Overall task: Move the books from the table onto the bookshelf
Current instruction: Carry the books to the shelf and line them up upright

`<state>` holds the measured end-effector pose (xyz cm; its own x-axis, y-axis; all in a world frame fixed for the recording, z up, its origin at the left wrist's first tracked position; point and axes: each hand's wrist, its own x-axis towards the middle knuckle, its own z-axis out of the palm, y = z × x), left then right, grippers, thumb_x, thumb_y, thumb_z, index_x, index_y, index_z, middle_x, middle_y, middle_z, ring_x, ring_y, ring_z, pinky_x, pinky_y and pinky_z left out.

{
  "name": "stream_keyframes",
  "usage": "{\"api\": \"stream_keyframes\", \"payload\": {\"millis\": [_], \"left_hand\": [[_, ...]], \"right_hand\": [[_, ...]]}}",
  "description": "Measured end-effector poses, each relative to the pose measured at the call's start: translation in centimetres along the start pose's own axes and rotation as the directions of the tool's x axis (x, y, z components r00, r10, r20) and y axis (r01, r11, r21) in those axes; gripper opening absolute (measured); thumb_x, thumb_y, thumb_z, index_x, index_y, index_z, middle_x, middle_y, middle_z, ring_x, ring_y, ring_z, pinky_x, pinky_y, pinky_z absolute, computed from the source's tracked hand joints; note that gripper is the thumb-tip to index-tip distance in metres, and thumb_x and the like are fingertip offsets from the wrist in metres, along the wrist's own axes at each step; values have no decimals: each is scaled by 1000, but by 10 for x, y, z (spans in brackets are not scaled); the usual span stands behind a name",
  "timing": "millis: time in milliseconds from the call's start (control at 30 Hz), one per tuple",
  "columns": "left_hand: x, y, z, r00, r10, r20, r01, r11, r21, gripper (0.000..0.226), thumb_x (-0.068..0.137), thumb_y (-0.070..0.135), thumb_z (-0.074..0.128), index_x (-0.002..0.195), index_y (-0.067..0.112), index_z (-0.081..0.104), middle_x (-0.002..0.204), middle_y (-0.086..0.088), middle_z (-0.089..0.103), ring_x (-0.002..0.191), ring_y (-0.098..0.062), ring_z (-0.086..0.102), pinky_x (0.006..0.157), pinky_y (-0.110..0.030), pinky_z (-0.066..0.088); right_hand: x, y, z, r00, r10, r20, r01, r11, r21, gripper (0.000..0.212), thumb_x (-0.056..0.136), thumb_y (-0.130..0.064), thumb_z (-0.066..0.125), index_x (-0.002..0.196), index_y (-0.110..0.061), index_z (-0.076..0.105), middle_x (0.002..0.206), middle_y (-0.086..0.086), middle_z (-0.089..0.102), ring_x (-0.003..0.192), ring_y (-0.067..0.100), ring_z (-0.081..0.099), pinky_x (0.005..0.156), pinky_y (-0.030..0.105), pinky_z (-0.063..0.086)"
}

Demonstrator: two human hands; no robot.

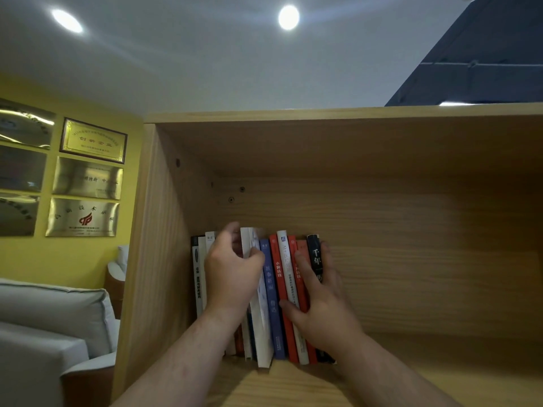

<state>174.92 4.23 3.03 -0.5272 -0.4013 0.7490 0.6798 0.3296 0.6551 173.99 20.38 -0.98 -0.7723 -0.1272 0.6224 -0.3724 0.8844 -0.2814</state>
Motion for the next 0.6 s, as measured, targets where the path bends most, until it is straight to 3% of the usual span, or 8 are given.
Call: {"api": "stream_keyframes", "payload": {"millis": [100,200,333,433,500,600], "left_hand": [[-8,4,-1,998,39,-44,-41,998,-49,54,91,7,67,142,17,52,123,3,61,111,-7,60,96,-32,56],[-20,-1,0,998,0,57,-1,1000,9,53,93,16,67,142,24,49,125,9,56,115,-6,57,91,-27,55],[-38,-13,-9,967,-94,237,80,994,71,37,96,14,62,125,35,53,117,11,64,105,-5,65,82,-31,62],[-49,-6,-26,975,-80,205,80,997,12,36,98,10,58,118,39,51,108,13,64,98,-3,65,70,-21,56],[-54,4,-40,987,-44,155,53,997,-52,35,98,10,58,120,37,52,107,13,64,96,-6,66,68,-21,54],[-56,16,-64,988,-102,114,124,969,-213,27,98,12,59,118,29,58,107,6,70,92,-16,72,66,-35,60]], "right_hand": [[2,1,1,1000,1,1,-1,1000,31,100,91,-58,62,148,-63,-20,154,-26,-42,158,20,-9,126,51,20],[2,4,1,1000,-15,-6,15,998,59,98,92,-57,61,150,-61,-18,155,-26,-41,158,20,-9,127,50,19],[-5,6,-3,1000,-27,-3,27,982,185,92,97,-48,58,143,-71,-18,157,-33,-34,159,18,-3,126,55,23],[-10,6,-9,999,-34,-24,40,959,282,87,98,-44,57,135,-80,-14,161,-35,-21,156,15,15,122,53,33],[-11,9,-10,1000,-11,-18,16,948,319,84,98,-44,57,145,-71,-7,166,-29,-14,155,16,21,120,50,33],[-11,8,-14,993,52,-108,-6,922,387,77,98,-42,58,157,-54,10,169,-22,1,155,17,22,122,53,31]]}}
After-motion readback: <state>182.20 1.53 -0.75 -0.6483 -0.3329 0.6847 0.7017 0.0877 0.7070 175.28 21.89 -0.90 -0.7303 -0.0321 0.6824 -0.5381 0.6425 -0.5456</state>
